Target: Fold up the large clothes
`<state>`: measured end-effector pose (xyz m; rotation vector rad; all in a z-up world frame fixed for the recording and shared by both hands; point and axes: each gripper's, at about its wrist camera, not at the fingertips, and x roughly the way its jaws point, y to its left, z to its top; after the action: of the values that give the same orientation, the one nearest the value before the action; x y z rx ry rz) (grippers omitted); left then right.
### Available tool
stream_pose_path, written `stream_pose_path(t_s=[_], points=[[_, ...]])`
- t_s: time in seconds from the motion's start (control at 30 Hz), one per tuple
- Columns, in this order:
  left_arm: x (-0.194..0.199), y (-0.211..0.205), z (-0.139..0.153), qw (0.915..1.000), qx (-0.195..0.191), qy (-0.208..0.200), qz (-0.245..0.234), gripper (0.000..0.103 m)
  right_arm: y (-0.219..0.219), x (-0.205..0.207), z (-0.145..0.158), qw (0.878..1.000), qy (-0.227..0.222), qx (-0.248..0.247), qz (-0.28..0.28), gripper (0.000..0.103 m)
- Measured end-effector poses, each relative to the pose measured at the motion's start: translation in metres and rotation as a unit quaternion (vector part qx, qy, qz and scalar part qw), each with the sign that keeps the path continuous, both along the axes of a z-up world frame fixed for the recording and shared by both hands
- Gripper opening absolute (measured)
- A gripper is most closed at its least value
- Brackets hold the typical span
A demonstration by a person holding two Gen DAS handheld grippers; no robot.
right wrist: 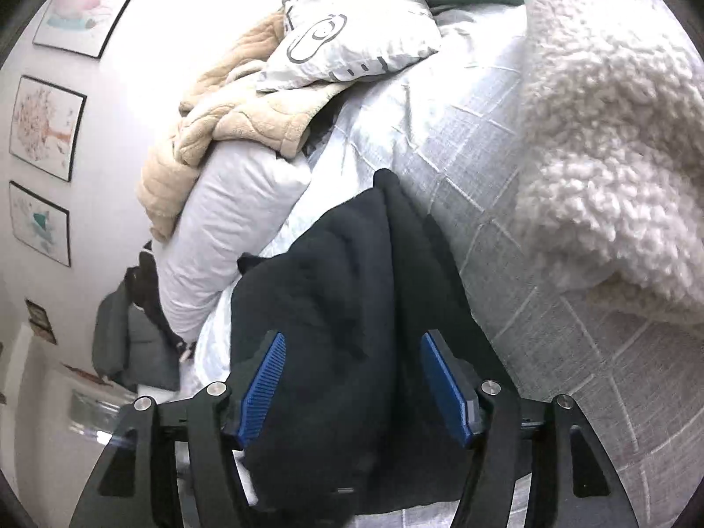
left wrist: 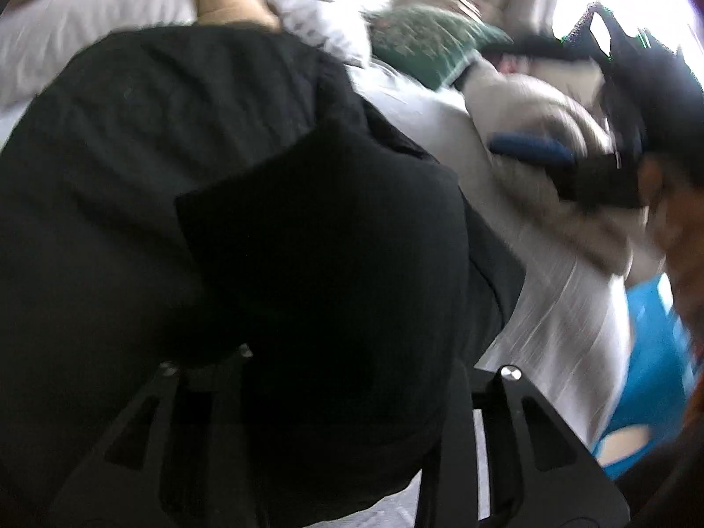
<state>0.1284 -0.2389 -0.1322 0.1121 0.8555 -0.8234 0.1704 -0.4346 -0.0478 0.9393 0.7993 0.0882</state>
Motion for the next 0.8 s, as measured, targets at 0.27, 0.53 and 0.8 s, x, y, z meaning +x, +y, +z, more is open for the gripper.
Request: stream_pose_path(t_s=[0.27,0.53,0.8], points=[[-0.024,0.021,0.065,0.9857,-0.005,0.059,-0.158,0.075,0.02,0.008,-0.001,0.999,0.015,0.021,0.045,0.078],[0.008,0.091,0.1,0.9951,-0.049,0.042,-0.074,0.076,0.045,0.023,-0.024,0.993,0.068,0.005,0.094,0.079],[0.074,0.152,0.059,0.9918,-0.051,0.053,0.105,0.075,0.09,0.039,-0.027,0.984,0.093,-0.057,0.142,0.08]])
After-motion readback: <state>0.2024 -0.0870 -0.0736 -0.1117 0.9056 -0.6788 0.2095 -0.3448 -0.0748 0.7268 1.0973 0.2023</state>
